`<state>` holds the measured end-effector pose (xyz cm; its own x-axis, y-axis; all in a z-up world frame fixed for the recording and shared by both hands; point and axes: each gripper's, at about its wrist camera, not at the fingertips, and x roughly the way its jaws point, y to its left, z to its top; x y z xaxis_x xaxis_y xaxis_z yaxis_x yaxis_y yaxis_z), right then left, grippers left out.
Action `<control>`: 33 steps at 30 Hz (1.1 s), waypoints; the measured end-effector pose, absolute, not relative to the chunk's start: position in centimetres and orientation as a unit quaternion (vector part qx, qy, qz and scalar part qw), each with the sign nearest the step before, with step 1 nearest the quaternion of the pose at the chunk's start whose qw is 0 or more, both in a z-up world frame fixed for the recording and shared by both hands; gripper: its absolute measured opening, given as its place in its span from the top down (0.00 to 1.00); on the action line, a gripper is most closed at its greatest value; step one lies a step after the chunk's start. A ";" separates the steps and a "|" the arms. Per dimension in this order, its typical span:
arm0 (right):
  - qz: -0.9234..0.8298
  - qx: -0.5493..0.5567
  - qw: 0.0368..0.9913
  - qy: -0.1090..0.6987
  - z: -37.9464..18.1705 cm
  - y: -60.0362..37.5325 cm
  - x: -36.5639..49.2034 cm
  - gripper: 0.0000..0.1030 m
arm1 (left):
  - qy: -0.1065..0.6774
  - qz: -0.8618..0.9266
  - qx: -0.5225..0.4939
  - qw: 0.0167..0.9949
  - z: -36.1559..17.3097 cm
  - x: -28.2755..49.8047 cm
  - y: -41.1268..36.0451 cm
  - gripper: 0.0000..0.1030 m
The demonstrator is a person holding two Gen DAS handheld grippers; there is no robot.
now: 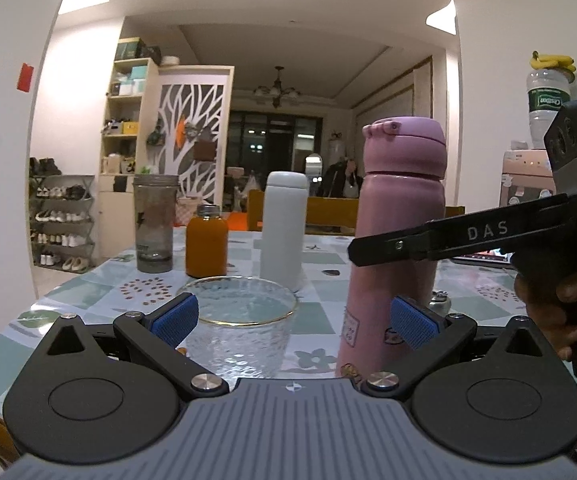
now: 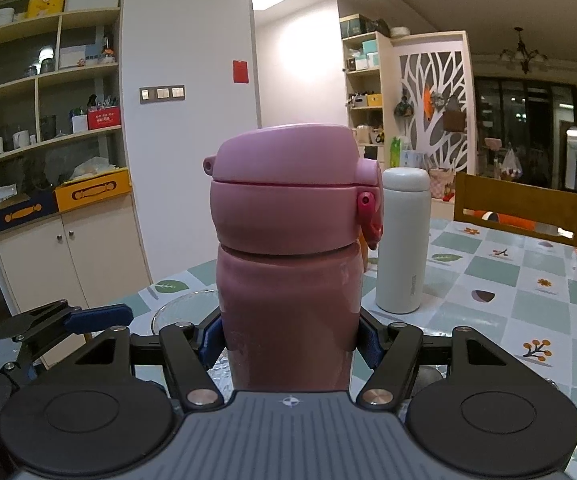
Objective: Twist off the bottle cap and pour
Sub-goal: 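Lift the pink thermos with the right gripper toward the left gripper, then grasp the thermos body with the left gripper while the right gripper regrasps the lid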
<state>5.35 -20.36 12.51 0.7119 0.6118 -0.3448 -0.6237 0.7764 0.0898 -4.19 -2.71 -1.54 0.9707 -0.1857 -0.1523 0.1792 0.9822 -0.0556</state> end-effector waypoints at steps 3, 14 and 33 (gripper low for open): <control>0.335 -0.016 0.925 0.181 12.4 -20.4 5.4 0.35 | 0.077 -0.098 -0.021 0.992 -1.6 -4.1 -3.3 0.00; 0.338 -0.026 0.927 0.162 11.7 -20.3 5.1 0.35 | 0.062 -0.108 -0.008 0.992 -2.1 -4.2 -3.9 0.00; 0.334 -0.014 0.933 0.134 11.2 -21.1 4.5 0.13 | 0.052 -0.131 -0.013 0.990 -2.5 -2.7 -5.3 0.00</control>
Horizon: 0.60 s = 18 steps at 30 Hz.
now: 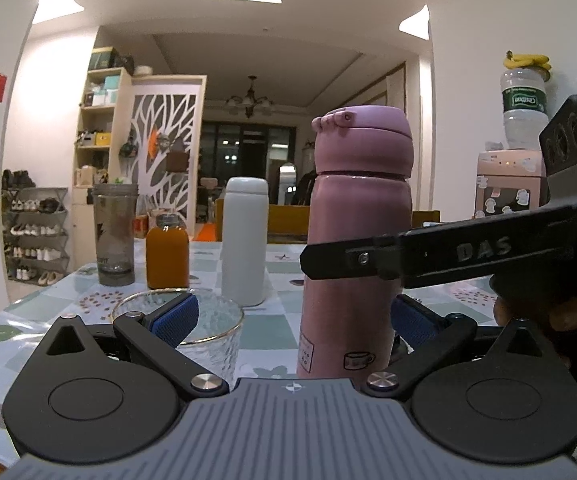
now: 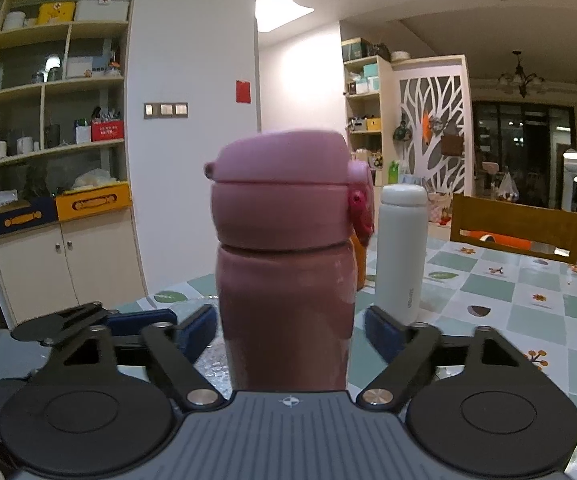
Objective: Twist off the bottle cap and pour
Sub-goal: 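Grasp the thermos body with the left gripper while the right gripper regrasps the lid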
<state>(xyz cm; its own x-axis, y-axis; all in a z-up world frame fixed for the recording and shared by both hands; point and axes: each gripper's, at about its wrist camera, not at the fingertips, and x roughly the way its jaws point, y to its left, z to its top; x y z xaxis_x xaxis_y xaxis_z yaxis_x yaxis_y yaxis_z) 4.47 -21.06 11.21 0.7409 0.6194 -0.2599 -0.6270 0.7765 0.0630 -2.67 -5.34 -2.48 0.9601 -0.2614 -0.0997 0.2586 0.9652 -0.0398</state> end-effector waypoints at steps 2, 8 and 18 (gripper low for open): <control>0.334 -0.016 0.933 0.130 11.4 -21.2 4.3 0.12 | 0.050 -0.136 -0.011 0.989 -2.5 -2.5 -5.5 0.00; 0.337 -0.019 0.934 0.118 12.1 -22.1 3.9 0.10 | 0.034 -0.147 0.011 0.988 -2.2 -2.1 -6.3 0.00; 0.338 -0.023 0.935 0.102 13.2 -22.9 3.8 0.06 | 0.032 -0.153 -0.018 0.988 -2.0 -0.9 -6.7 0.01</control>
<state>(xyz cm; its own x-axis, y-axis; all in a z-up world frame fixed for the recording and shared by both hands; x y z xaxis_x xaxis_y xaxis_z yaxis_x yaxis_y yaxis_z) 3.76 -22.91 13.25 0.7503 0.6279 -0.2069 -0.6372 0.7702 0.0266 -0.93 -6.74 -2.04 0.9511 -0.3035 -0.0570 0.3012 0.9524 -0.0461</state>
